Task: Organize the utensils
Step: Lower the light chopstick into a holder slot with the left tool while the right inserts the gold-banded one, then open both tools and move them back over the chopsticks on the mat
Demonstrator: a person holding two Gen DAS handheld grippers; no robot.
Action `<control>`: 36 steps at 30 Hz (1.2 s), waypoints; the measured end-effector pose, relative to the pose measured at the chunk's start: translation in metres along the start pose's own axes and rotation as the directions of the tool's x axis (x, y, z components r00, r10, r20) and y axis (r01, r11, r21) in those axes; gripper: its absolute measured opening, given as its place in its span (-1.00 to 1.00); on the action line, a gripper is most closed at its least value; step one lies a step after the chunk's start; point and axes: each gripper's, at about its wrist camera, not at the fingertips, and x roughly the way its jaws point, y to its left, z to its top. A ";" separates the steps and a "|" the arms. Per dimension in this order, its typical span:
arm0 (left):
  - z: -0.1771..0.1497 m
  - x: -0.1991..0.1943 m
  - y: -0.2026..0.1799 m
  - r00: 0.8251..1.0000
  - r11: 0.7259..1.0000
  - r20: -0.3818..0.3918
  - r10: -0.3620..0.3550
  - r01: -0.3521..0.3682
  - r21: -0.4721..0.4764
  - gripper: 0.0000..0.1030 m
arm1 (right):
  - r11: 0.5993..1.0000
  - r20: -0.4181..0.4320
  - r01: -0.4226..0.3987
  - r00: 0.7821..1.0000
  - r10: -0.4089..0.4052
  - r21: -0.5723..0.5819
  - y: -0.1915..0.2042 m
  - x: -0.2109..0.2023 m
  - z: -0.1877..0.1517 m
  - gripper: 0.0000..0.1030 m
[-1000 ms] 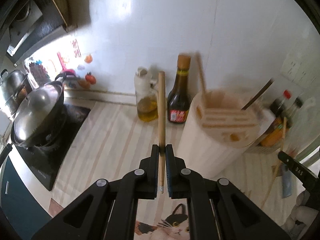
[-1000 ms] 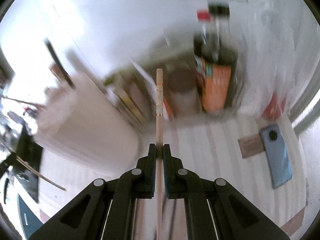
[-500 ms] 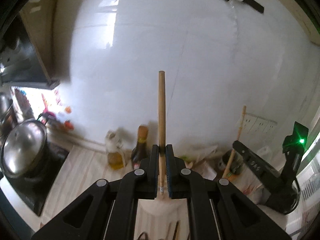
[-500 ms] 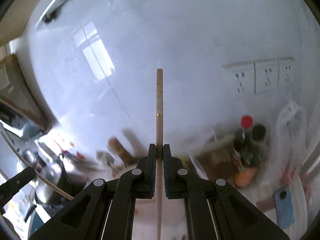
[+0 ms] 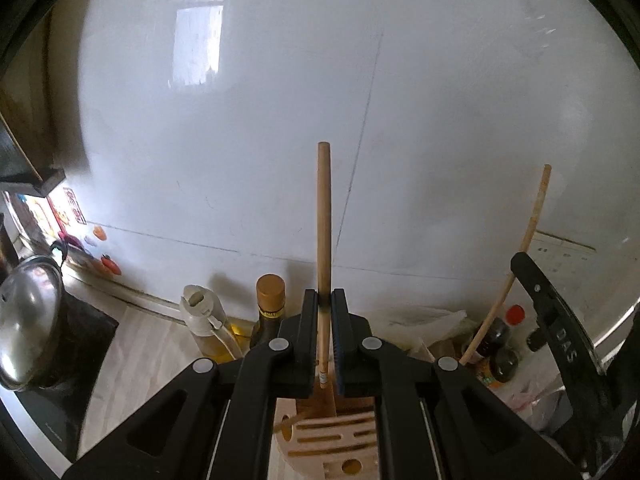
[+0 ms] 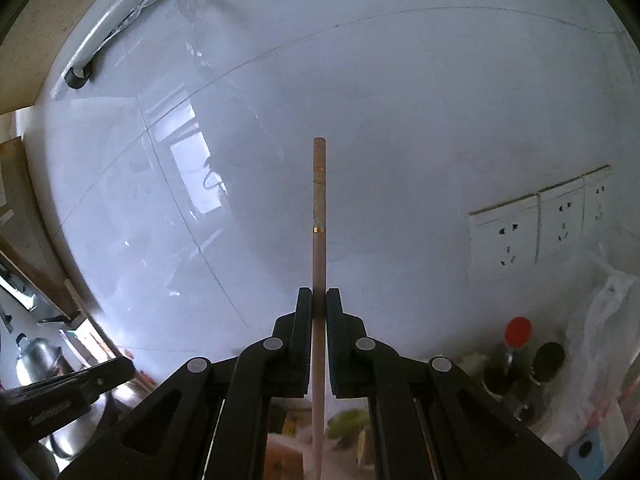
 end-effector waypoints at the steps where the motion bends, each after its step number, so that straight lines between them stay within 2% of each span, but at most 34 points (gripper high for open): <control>1: 0.000 0.004 0.001 1.000 1.000 -0.007 0.003 -0.003 -0.004 -0.92 | 1.000 0.004 -0.004 1.000 0.004 -0.001 0.000 0.003 -0.002 -0.87; 12: -0.010 0.046 0.015 0.997 0.999 -0.079 0.016 -0.018 -0.030 -0.92 | 0.993 -0.003 -0.118 0.993 0.118 -0.024 0.006 0.041 -0.032 -0.87; 19: -0.021 0.057 0.018 0.992 0.999 -0.122 -0.002 -0.002 -0.033 -0.91 | 0.980 -0.079 -0.190 0.980 0.185 -0.064 0.003 0.049 -0.052 -0.87; 27: -0.031 0.054 0.021 0.988 0.999 -0.154 -0.024 0.019 -0.033 -0.91 | 0.952 -0.201 -0.293 0.941 0.271 -0.090 -0.008 0.044 -0.058 -0.87; 31: -0.029 0.040 0.022 0.989 0.998 -0.139 -0.044 0.036 -0.059 -0.87 | 0.934 -0.312 -0.337 0.905 0.288 -0.118 0.004 0.048 -0.064 -0.85; 32: -0.027 0.036 0.022 0.990 0.998 -0.132 -0.042 0.034 -0.060 -0.82 | 0.933 -0.328 -0.340 0.900 0.286 -0.120 0.003 0.048 -0.065 -0.83; 34: -0.023 0.025 0.023 0.994 0.998 -0.111 -0.019 0.011 -0.065 -0.53 | 0.935 -0.354 -0.331 0.896 0.269 -0.128 0.004 0.045 -0.064 -0.63; 36: -0.020 0.013 0.027 0.996 0.997 -0.084 0.006 -0.012 -0.075 0.57 | 0.938 -0.354 -0.326 0.896 0.268 -0.116 0.001 0.040 -0.061 -0.10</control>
